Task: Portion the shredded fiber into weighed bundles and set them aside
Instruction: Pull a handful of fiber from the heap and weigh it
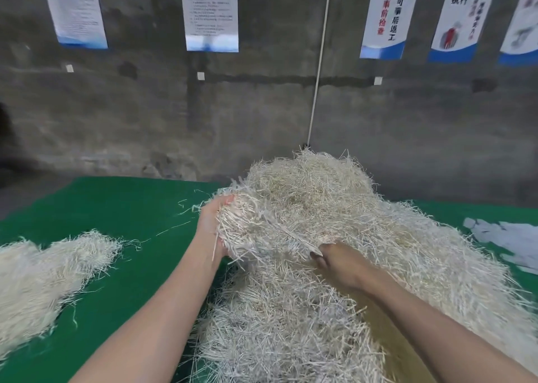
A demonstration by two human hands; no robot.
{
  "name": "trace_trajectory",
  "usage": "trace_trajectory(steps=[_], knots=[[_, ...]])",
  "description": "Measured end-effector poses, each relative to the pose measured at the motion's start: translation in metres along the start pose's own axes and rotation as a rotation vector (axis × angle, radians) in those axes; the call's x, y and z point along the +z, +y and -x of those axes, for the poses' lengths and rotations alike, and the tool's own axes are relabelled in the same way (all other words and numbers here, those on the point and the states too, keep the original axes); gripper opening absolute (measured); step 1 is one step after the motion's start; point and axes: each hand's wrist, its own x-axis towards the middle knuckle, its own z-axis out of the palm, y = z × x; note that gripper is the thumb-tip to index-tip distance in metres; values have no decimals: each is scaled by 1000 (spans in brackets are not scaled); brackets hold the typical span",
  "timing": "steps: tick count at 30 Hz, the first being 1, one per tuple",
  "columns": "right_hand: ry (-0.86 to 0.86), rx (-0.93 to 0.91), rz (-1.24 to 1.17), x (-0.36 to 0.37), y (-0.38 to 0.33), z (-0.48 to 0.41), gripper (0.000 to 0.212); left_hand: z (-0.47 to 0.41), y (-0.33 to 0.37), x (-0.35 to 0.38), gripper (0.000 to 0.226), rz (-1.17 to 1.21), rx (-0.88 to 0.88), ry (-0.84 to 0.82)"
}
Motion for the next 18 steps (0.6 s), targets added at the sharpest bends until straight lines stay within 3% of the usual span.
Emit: trace_trajectory(steps=[3, 7, 9, 11, 14, 16, 18], knots=[[-12, 22, 24, 5, 5, 6, 30, -2, -7, -4, 8, 82, -62, 18], [-24, 36, 76, 10, 10, 8, 38, -5, -9, -8, 36, 241, -144, 32], [-1, 34, 76, 10, 11, 8, 36, -3, -10, -6, 28, 224, -178, 27], [-1, 40, 68, 10, 16, 10, 34, -2, -6, -8, 19, 238, -135, 53], [-47, 130, 111, 15, 46, 22, 28, -16, 20, -34, 33, 356, -3, 137], [-80, 179, 112, 18, 58, 29, 23, -22, 33, -51, 20, 275, 43, 177], [-46, 150, 82, 19, 49, 27, 22, -16, 31, -47, 23, 25, -4, 163]])
